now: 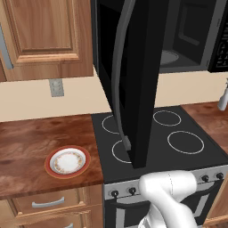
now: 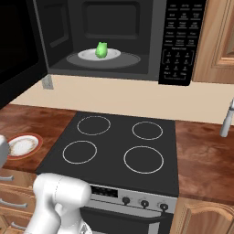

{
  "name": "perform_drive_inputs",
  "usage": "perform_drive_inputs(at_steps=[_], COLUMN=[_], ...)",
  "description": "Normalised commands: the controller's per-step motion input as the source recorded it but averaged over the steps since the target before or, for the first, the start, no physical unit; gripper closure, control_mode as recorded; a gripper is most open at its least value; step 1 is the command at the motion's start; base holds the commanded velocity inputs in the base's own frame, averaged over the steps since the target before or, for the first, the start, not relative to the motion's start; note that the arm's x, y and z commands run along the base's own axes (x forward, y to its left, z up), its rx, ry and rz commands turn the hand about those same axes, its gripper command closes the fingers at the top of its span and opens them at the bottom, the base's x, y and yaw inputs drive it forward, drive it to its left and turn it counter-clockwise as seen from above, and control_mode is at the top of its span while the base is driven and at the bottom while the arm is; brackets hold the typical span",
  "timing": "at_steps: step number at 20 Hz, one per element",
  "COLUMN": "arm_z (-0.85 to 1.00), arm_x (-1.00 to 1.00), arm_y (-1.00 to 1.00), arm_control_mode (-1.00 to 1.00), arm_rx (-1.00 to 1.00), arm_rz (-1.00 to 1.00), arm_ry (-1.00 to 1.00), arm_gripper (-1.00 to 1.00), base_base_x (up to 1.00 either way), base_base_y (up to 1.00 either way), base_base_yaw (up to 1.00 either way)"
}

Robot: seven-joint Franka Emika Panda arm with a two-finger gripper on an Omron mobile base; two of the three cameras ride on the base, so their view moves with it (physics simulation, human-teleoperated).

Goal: Pick the corn from the counter and place it in the microwave. Then turn on the microwave.

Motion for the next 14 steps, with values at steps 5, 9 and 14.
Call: perform_drive_inputs(at_steps=[5,9,14], arm_z=[0.00,0.00,0.00], arm_x=[-0.27,-0.24,-0.21], arm_y=[0.28,0.24,0.23], arm_control_mode=[-1.00,-1.00,-1.00], arm_rx=[0.00,0.00,0.00], arm_rz=[0.00,0.00,-0.01], arm_ry=[-0.02,-0.01,-0.02], arm_gripper=[1.00,1.00,1.00], base_base_x=[0.00,0.00,0.00], base_base_y=[0.00,0.00,0.00], base_base_yaw=[0.00,0.00,0.00])
